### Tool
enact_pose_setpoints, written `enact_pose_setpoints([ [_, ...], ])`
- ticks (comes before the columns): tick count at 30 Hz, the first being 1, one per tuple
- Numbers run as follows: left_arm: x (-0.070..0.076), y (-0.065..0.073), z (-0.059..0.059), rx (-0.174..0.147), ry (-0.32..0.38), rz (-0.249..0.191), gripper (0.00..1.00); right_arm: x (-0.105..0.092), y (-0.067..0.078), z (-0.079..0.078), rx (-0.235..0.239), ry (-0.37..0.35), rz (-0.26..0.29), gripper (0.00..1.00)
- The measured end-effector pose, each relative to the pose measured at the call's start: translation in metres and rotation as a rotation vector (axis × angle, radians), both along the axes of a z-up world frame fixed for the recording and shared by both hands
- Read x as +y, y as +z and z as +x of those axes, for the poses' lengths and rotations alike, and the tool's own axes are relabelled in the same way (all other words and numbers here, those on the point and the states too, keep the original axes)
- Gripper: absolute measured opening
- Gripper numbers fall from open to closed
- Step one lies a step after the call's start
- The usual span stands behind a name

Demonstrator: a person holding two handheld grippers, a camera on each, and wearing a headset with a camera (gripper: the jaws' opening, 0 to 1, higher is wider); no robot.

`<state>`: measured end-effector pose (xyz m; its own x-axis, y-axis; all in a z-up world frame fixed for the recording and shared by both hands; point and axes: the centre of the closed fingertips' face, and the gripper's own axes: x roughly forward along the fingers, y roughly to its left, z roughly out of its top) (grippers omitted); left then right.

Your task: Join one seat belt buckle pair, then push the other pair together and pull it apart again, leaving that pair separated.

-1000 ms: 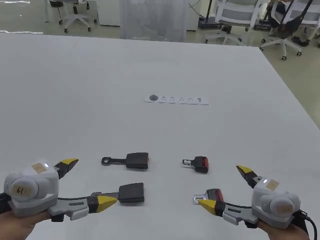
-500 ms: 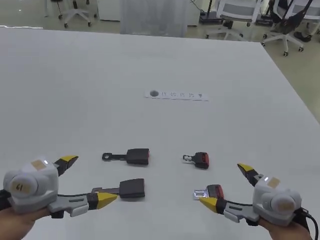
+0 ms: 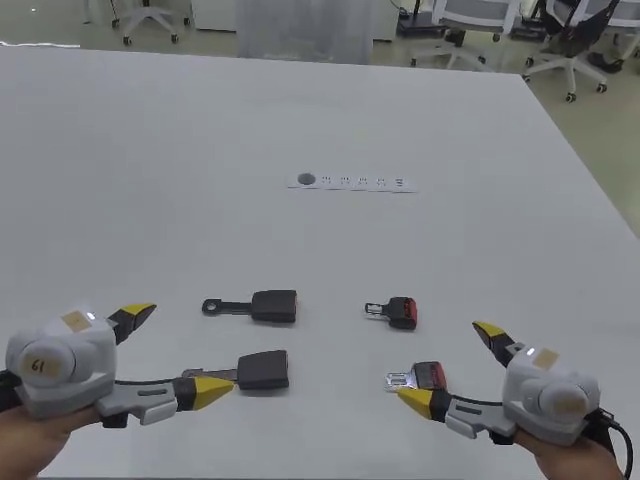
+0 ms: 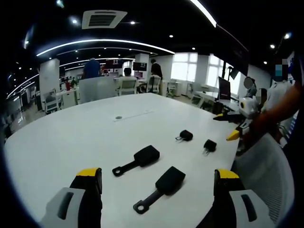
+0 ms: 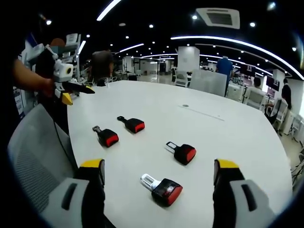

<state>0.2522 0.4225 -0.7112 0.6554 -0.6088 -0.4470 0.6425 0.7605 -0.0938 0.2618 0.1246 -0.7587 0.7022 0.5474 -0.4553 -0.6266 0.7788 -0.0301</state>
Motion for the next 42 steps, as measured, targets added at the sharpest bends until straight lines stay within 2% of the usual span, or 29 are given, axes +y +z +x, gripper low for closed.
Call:
enact_pose_setpoints([
  [25, -0.002, -0.007, -0.001, 0.016, 0.004, 0.001, 1.0, -0.007, -0.009, -0.003, 0.023, 0.006, -0.004, 0.96],
  [42, -0.011, -0.011, 0.006, 0.027, -0.015, 0.005, 1.0, -0.015, -0.013, 0.002, 0.036, 0.009, -0.006, 0.96],
])
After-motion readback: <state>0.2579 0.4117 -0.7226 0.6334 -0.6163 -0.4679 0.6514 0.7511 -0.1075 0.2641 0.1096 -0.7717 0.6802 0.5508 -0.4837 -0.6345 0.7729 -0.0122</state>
